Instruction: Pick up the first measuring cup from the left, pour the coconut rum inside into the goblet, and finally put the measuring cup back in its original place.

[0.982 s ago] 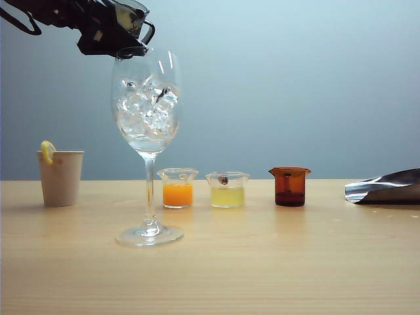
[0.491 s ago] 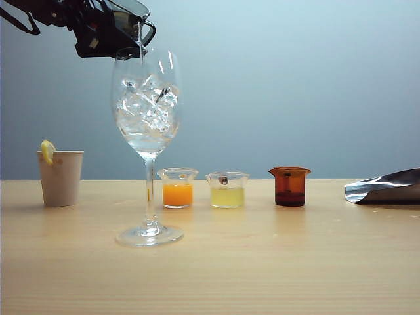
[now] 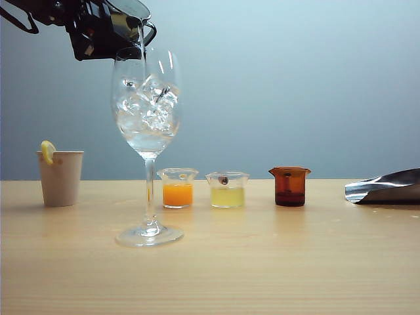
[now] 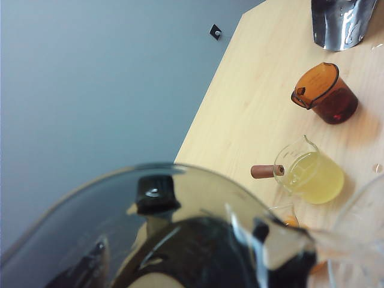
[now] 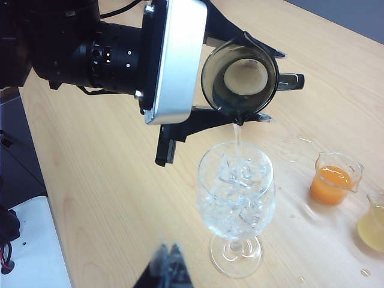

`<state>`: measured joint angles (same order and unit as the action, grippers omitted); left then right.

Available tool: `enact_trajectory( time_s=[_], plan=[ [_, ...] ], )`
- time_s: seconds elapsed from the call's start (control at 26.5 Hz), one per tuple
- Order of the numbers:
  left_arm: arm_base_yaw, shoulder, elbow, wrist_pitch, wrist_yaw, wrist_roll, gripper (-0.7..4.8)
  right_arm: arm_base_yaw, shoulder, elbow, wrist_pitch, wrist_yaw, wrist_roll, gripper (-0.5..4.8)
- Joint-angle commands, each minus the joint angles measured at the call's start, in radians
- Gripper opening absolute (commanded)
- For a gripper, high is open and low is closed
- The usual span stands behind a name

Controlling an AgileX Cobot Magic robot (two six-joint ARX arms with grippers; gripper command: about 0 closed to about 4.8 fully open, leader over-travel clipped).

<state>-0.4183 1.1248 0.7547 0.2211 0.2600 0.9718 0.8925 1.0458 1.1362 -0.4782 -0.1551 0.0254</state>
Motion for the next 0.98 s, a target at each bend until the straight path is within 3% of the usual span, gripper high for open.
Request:
enact_trajectory(
  time_s=[0.04, 0.98],
  plan=[
    [-0.001, -0.005, 0.005, 0.028, 0.002, 0.003, 2.05, 0.001, -0.003, 0.003, 0.011, -0.003, 0.000, -0.09],
    [-0.002, -0.005, 0.005, 0.028, 0.003, 0.056, 2.05, 0.001, 0.045, 0.001, -0.098, 0.079, 0.008, -0.09]
  ],
)
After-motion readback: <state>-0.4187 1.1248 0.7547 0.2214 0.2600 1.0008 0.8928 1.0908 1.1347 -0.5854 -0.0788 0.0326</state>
